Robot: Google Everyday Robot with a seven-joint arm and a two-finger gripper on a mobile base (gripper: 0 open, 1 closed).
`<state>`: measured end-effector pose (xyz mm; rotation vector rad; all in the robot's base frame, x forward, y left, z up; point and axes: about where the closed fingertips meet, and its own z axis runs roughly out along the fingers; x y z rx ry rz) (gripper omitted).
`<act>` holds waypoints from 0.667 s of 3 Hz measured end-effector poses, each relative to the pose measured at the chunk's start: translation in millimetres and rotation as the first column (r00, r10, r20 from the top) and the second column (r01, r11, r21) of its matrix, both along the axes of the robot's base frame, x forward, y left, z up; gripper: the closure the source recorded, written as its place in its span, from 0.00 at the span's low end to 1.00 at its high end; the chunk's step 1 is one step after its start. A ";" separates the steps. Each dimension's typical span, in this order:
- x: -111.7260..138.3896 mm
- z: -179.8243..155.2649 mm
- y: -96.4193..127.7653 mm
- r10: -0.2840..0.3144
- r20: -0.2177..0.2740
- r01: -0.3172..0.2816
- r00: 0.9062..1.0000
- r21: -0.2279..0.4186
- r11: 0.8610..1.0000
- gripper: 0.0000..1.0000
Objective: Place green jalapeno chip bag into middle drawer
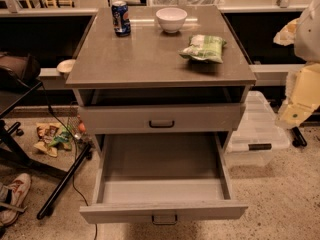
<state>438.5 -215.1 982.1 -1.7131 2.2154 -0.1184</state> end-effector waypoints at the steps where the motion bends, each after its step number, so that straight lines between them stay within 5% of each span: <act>1: 13.7 -4.8 3.2 -0.025 0.036 0.024 0.999 0.029 0.999 0.00; 2: 13.9 -4.9 3.2 -0.025 0.037 0.024 0.999 0.030 0.999 0.00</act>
Offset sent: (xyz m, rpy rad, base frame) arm 0.0330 0.0052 -0.0218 0.0739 -0.0540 -0.0620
